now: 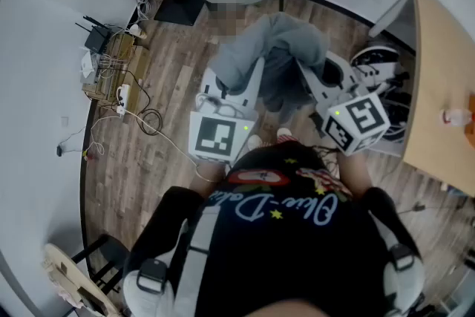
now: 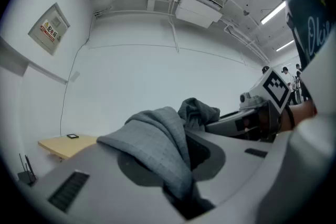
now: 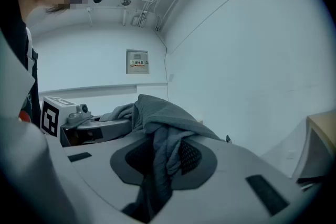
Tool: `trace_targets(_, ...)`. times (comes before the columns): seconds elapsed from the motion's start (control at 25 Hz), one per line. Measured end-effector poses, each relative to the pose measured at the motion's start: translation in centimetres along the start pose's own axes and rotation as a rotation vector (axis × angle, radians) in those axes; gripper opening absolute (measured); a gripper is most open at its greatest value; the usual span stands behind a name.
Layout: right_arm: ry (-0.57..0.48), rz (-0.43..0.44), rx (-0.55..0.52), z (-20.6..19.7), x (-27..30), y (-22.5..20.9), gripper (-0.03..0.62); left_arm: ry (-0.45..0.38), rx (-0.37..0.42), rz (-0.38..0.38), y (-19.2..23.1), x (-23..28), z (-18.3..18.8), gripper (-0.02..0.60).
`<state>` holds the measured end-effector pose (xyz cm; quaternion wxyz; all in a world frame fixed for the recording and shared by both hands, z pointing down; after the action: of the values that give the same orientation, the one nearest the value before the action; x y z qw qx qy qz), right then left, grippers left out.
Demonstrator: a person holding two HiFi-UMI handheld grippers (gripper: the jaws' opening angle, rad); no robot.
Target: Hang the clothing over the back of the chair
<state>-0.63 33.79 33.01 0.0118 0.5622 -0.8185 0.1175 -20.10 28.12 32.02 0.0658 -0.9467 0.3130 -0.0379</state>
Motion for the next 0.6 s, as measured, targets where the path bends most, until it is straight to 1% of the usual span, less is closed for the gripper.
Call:
trace_targets(0.24, -0.017, -0.031, -0.014, -0.3, 0.2, 1.0, 0.068, -0.02, 0.017, -0.018, 0.6, -0.4, -0.2, 0.075)
trace_targets(0.6, -0.027, -0.058, -0.031, -0.5, 1.2, 3.2, 0.069, -0.044, 0.002, -0.027, 2.2, -1.9, -0.6, 0.075)
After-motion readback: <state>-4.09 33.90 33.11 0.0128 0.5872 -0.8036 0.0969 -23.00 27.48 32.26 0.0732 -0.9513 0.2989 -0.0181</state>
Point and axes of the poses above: the fingertips, and each gripper's own axes: x forward along the fingers, y to its left, z out of its top, the point moved 10 cm from there along -x, backward along the fingers, and after that the axes turned 4 degrees about x, right-handed, at the moved point
